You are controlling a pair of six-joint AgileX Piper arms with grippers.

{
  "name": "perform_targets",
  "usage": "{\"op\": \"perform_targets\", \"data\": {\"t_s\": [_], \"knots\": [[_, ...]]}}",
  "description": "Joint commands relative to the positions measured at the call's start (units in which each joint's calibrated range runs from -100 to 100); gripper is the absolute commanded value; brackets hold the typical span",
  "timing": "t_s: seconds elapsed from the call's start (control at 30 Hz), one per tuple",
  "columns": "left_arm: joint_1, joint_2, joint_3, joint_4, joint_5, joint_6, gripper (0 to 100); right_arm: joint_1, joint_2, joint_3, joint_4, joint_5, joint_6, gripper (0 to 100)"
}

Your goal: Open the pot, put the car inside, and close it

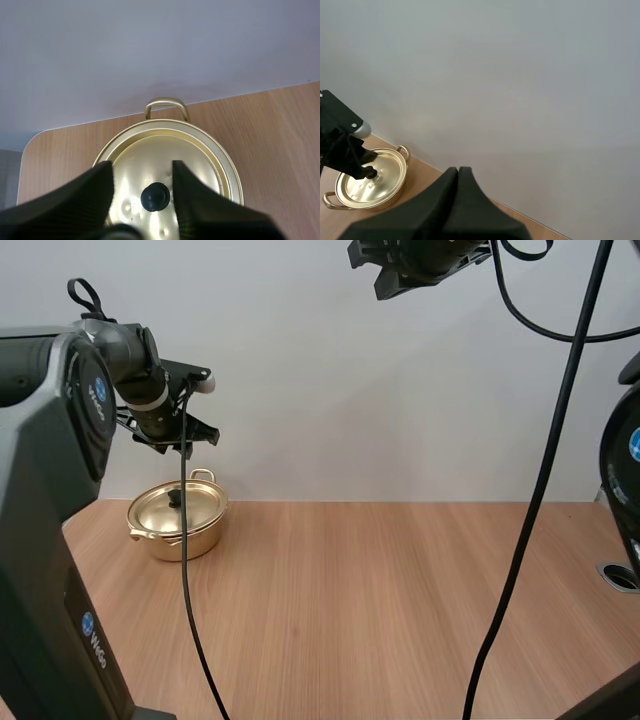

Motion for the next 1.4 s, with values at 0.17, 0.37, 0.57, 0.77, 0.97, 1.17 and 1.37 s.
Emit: {"op": "perform_targets", "data": {"t_s": [0.17, 0.37, 0.57, 0.77, 0.97, 1.17, 1.37], "knots": [[0.19, -10.3, 0.0, -0.1, 1.3, -0.6, 0, 0.0, 0.4, 0.8, -10.0, 0.0, 10.6, 0], [0.19, -16.9, 0.0, -0.1, -1.5, -0.6, 0, -0.3, -1.2, 12.7, -11.2, -6.7, 13.1, 0], [0.19, -22.5, 0.0, -2.7, -5.2, -0.6, 0, -2.9, -5.4, 35.3, -11.2, -30.9, 12.6, 0], [0.19, -28.5, 0.3, -5.8, -11.8, -0.8, 0, -3.8, -9.2, 57.0, -11.2, -55.9, 8.1, 0], [0.19, -36.5, 8.1, -5.1, -10.4, -9.6, 0, -3.8, -9.9, 71.3, -9.3, -64.3, 7.8, 0], [-1.47, -48.3, 33.2, -5.4, -40.4, -9.6, 0, -2.8, -18.6, 80.5, -9.9, -69.3, 7.6, 0], [-4.91, -60.2, 60.6, -4.3, -74.0, -9.0, 0, 1.0, -30.6, 94.1, -11.2, -87.3, 7.4, 0]]}}
